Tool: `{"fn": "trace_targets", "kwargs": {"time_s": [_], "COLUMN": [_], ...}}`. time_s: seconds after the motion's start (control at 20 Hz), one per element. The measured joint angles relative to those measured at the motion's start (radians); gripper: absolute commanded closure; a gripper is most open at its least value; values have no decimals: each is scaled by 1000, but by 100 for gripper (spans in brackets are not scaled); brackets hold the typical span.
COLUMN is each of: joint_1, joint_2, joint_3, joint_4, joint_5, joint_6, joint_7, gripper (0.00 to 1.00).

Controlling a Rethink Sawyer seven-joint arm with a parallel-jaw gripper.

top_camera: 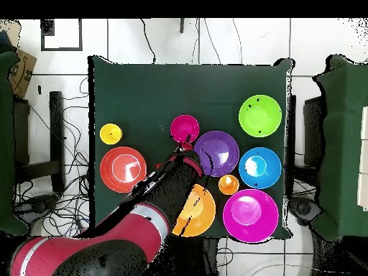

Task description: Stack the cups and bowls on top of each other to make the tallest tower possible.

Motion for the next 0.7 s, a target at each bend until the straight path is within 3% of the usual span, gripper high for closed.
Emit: {"fn": "trace_targets", "kwargs": {"time_s": [0.3, 0.7], "joint_1": [7, 28], "joint_2": [-11, -36], "joint_3": [-7, -51], "joint_4": [4, 24], "joint_5": [17, 95], "joint_6": [0, 0], "joint_7": [0, 2], "gripper": [0, 0]}}
